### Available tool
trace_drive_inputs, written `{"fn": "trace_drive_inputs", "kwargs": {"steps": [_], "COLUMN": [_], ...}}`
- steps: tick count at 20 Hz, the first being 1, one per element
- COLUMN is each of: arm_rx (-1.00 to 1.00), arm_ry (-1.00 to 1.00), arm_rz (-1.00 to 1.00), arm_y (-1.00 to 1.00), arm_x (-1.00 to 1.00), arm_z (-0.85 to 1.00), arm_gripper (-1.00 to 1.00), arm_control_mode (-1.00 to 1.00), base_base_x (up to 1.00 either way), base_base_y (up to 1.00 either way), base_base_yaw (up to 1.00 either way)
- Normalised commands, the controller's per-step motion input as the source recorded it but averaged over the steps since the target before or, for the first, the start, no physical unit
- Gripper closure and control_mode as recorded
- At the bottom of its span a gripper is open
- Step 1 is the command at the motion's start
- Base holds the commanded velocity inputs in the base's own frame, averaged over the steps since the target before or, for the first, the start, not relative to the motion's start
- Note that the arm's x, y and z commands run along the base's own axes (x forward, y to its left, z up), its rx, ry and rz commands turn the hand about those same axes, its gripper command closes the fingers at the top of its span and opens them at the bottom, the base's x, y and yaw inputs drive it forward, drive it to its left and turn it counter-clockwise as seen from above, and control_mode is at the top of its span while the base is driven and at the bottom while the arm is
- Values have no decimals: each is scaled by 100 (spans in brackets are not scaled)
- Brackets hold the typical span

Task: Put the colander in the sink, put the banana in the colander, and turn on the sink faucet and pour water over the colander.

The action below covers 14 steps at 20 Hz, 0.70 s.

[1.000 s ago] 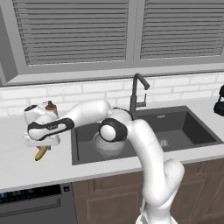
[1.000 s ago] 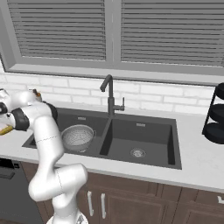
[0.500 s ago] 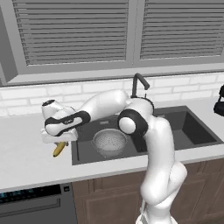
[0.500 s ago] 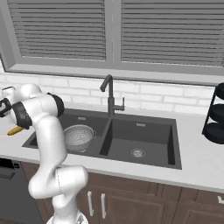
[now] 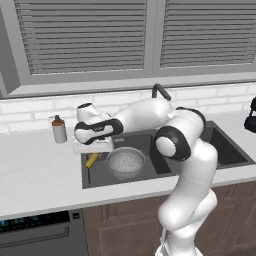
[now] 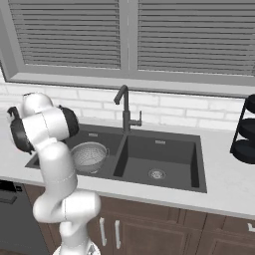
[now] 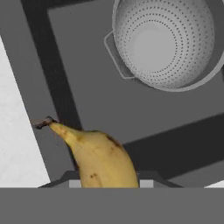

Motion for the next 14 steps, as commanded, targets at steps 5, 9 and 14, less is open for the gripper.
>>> {"fn": "trace_drive_inputs", "kwargs": {"steps": [5,9,14], "arm_rx": [0,0,-1], "arm_ry": [0,-2,-6], "arm_rz": [-5,-2,-5], "arm_y": [-80,-49,-19], "arm_x": [35,32,45], "arm_z": [11,-11,-29], "arm_gripper": [100,100,100], "arm_control_mode": [-100,-100,-100], "base_base_x": [0,0,0], "base_base_y": [0,0,0], "base_base_yaw": [0,0,0]}}
